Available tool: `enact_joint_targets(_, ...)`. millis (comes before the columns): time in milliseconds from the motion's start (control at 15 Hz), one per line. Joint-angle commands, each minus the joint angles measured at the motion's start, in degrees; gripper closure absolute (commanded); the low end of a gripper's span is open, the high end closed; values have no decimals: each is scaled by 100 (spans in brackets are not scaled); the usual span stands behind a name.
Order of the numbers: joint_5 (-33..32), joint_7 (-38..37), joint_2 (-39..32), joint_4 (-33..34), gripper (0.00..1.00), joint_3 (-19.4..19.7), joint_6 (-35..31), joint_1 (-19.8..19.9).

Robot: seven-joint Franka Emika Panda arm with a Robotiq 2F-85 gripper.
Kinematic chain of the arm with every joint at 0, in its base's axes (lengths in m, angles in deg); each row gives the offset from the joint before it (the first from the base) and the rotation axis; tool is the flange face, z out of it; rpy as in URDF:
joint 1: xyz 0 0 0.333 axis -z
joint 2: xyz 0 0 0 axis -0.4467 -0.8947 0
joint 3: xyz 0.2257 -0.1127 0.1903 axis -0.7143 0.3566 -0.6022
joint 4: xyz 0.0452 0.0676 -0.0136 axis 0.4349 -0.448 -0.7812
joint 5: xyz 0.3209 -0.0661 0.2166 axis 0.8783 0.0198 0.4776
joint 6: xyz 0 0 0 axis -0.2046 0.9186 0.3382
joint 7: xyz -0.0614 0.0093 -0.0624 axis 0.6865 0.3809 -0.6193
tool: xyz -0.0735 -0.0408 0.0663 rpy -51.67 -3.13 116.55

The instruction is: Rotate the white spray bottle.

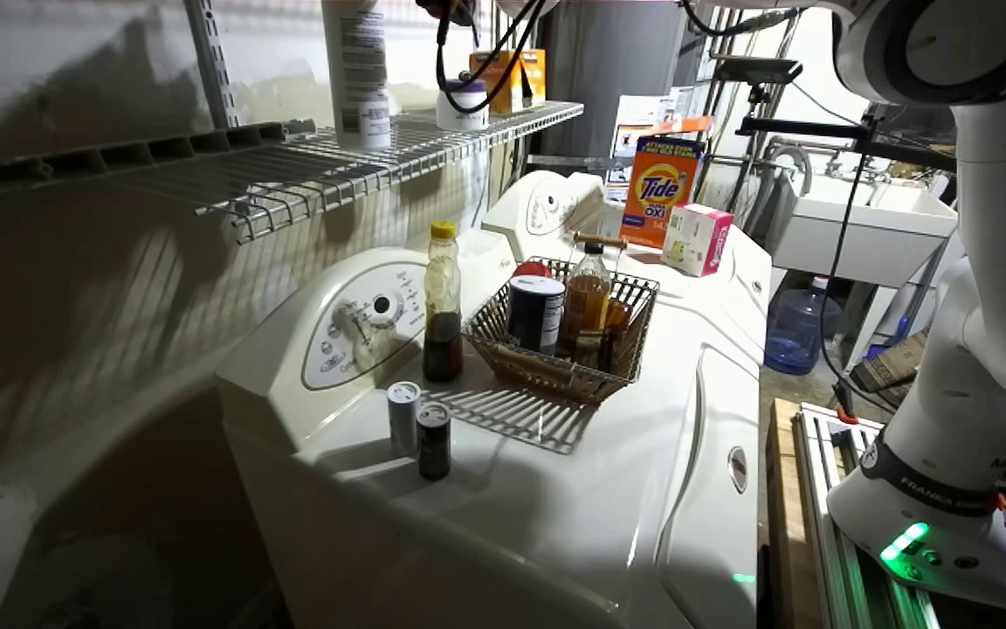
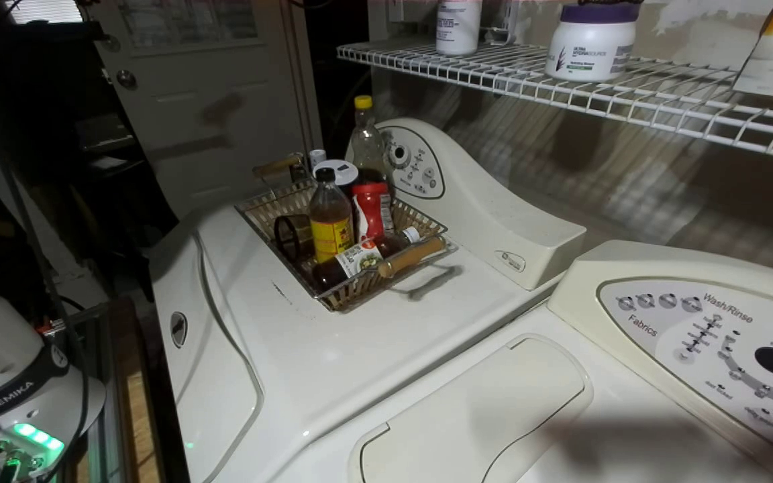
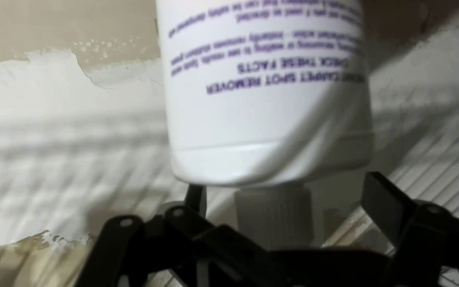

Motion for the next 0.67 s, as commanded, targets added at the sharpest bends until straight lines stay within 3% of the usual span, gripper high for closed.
enact_joint_targets(0,9,174,99,70,0,-59,458,88)
enact_joint_targets(600,-455,66,474,-94,0,318,1371,-23)
